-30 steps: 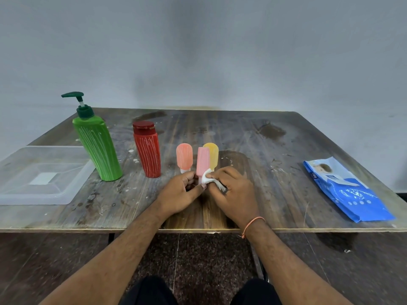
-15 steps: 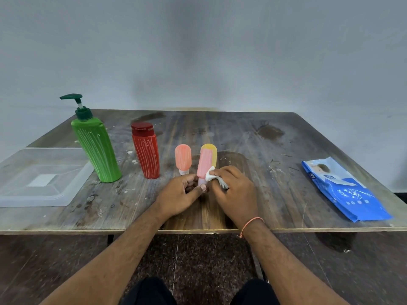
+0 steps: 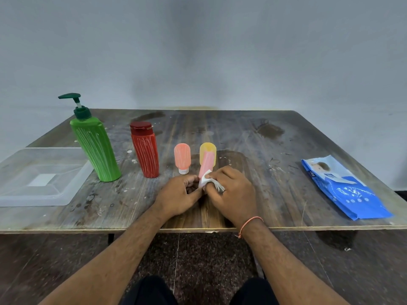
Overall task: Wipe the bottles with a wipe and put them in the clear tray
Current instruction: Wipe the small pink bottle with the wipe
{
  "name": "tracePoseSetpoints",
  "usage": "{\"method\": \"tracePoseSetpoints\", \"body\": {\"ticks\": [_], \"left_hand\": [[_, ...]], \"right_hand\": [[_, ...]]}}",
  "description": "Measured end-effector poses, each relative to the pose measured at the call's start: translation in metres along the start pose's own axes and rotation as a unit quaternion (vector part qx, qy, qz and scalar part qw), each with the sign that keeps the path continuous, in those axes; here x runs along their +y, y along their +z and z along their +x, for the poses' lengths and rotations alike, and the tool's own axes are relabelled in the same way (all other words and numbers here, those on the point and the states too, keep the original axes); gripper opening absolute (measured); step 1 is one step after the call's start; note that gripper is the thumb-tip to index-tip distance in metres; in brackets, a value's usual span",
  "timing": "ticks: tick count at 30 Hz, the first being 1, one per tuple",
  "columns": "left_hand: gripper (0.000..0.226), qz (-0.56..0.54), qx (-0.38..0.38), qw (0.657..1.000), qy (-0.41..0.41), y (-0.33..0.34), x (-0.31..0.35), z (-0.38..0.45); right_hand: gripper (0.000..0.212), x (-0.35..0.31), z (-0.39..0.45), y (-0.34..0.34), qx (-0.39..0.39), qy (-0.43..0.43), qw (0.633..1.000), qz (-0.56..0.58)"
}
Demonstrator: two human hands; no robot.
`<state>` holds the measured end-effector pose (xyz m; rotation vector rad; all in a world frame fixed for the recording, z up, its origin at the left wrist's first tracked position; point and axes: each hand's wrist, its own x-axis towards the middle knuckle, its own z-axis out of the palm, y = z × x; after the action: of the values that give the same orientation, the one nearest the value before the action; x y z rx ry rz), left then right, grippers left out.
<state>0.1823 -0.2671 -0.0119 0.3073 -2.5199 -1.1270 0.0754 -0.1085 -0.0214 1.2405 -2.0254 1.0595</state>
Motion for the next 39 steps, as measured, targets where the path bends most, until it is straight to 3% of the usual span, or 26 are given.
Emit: {"method": "tracePoseSetpoints", "body": {"ticks": [15, 20, 25, 39], "left_hand": [[0.018, -0.013, 0.011, 1.0, -0.01, 0.0032, -0.0019, 0.0015], [0.024, -0.02, 0.01, 1.0, -0.018, 0.0031, -0.0012, 0.002], [0.02, -0.028, 0.02, 0.999, -0.028, 0.0048, -0.0053, 0.0031], [0.022, -0.051, 0.035, 0.996, -0.061, 0.0039, -0.0039, 0.0032]], "right_hand": [[0.019, -0.0004, 0.0002, -0.0008, 0.005, -0.005, 1.0, -0.016], [0.011, -0.0032, -0.0009, 0.0001, 0.001, -0.008, 0.999, -0.033], [0.02, -0.0013, 0.0004, -0.0012, 0.006, -0.022, 0.999, -0.025], [0.016, -0.0042, -0.0009, -0.0031, 0.013, -0.027, 0.999, -0.023]]}}
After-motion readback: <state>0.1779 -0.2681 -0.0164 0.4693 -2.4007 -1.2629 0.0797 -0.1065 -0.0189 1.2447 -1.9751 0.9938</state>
